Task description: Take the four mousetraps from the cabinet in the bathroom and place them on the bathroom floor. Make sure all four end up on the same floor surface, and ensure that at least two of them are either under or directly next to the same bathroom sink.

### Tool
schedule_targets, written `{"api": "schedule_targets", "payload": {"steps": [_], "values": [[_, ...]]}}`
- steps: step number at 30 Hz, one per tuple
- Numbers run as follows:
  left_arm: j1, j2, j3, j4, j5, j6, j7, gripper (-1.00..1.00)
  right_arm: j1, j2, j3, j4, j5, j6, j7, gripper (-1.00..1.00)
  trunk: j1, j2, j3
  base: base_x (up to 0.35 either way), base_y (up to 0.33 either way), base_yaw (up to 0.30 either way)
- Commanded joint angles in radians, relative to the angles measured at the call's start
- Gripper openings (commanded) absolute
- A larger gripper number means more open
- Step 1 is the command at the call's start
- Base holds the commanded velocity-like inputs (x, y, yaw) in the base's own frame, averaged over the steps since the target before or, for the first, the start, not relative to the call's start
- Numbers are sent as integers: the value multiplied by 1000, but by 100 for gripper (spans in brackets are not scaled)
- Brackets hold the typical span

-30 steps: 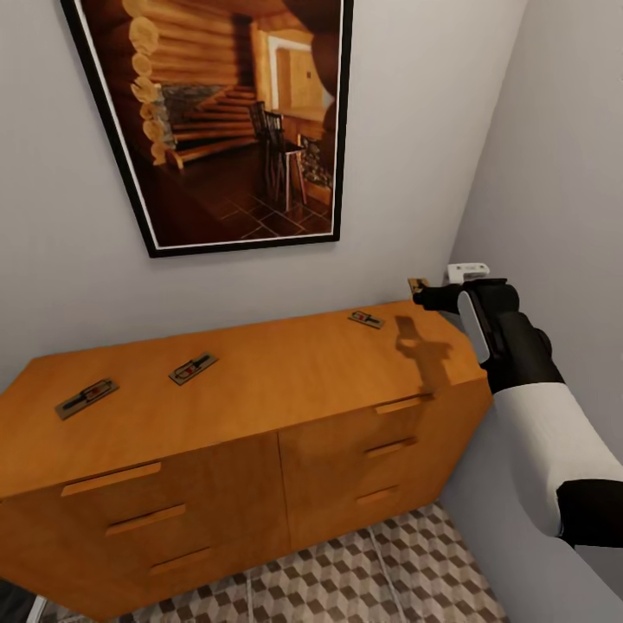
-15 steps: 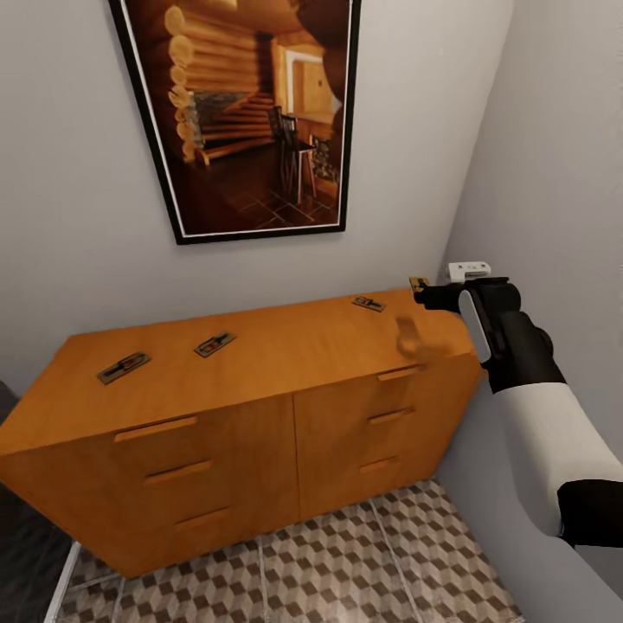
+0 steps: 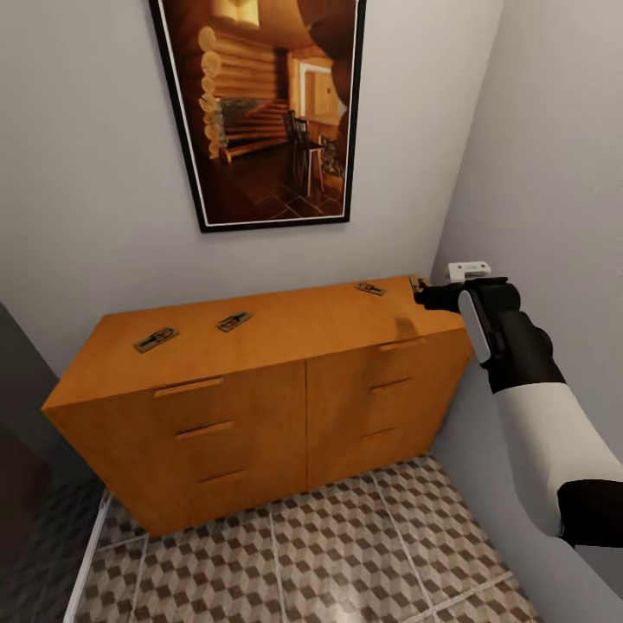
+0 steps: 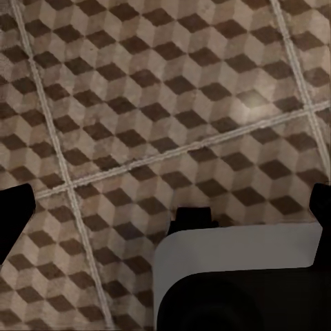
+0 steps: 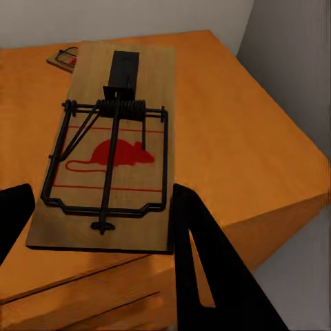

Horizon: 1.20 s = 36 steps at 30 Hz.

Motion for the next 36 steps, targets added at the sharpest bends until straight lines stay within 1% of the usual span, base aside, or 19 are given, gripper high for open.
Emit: {"api": "schedule_targets", "payload": {"steps": [1,25,31,33,35,36], "values": [[-2,0,-8,4,0,-6,6,100,-1,-1,3,0,-9,3,-6,-100,-1,-1,-1,-319,22,0],[-2,-2,-8,4,0,-6,6,100,-1,-1,4,12,-7,-1,-6,-100,-1,-1,-1,-339,2,0],[-2,-2,-8,4,-1,-6,6,100,0,-1,5,69,-7,-9,-2,-100,-1,-1,-1,-282,0,0],[-2,-1,-8,4,0,-6,6,100,1,0,6,105,-8,-39,-1,-100,-1,-1,-1,-91,0,0],[-2,-2,-8,4,0,-6,6,100,3,0,6,133,-8,-88,0,-100,-1,-1,-1,-41,0,0],[-2,-2,-8,4,-1,-6,6,100,6,0,7,157,-8,-125,1,-100,-1,-1,-1,-23,0,0]]}}
